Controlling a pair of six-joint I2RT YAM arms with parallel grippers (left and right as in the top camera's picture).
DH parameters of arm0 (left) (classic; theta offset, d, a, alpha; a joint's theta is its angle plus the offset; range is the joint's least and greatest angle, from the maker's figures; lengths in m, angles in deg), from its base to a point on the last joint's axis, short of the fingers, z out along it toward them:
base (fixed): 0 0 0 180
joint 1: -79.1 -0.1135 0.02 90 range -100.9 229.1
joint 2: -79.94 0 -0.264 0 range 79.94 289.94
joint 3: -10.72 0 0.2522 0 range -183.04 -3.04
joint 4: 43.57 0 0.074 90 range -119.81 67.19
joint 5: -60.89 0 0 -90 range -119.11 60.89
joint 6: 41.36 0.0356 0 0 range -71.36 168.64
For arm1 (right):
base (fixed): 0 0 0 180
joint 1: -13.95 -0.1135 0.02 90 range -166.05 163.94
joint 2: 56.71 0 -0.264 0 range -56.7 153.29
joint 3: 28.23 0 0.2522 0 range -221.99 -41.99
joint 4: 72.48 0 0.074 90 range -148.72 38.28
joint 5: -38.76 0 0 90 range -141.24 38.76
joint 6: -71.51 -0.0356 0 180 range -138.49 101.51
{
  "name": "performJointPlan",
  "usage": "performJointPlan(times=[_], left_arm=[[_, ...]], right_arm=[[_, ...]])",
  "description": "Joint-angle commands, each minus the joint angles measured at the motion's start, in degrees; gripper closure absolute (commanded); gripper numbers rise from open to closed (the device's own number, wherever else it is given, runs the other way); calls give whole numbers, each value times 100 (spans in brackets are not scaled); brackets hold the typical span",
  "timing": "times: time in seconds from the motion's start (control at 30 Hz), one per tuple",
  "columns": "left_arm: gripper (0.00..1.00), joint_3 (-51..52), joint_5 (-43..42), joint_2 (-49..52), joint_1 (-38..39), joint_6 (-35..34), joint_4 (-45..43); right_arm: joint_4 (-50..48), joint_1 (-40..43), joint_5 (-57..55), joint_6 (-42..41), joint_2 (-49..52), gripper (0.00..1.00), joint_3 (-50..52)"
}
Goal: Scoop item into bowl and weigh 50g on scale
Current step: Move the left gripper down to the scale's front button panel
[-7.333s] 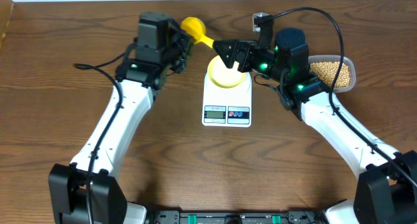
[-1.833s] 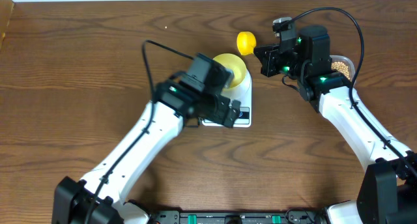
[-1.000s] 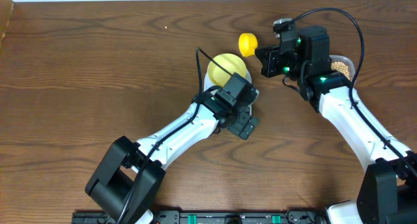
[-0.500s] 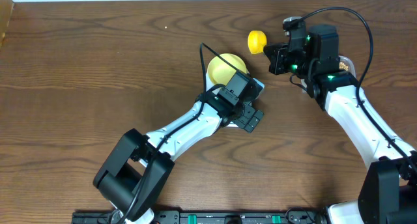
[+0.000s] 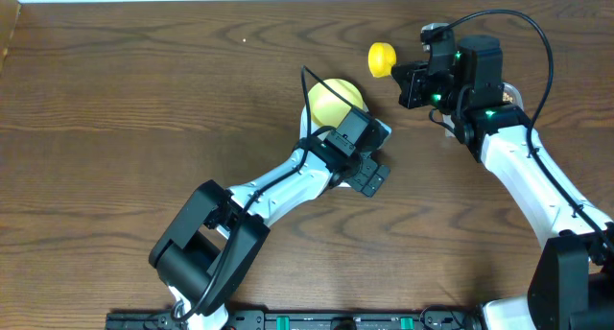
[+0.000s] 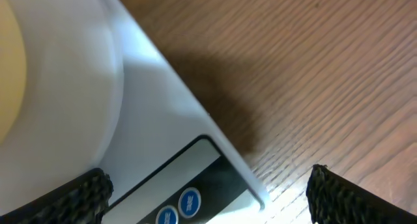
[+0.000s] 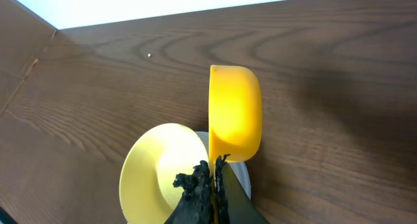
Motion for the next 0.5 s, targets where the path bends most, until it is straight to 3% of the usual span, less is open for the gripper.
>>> performJointPlan(times=[0.0, 0.47], left_arm=[[2, 15, 103, 55, -22, 264, -92], [3, 15, 105, 55, -22, 326, -269]], right_arm=[[9, 39, -26, 76, 2, 99, -83], [243, 35, -28, 81, 2, 99, -83]])
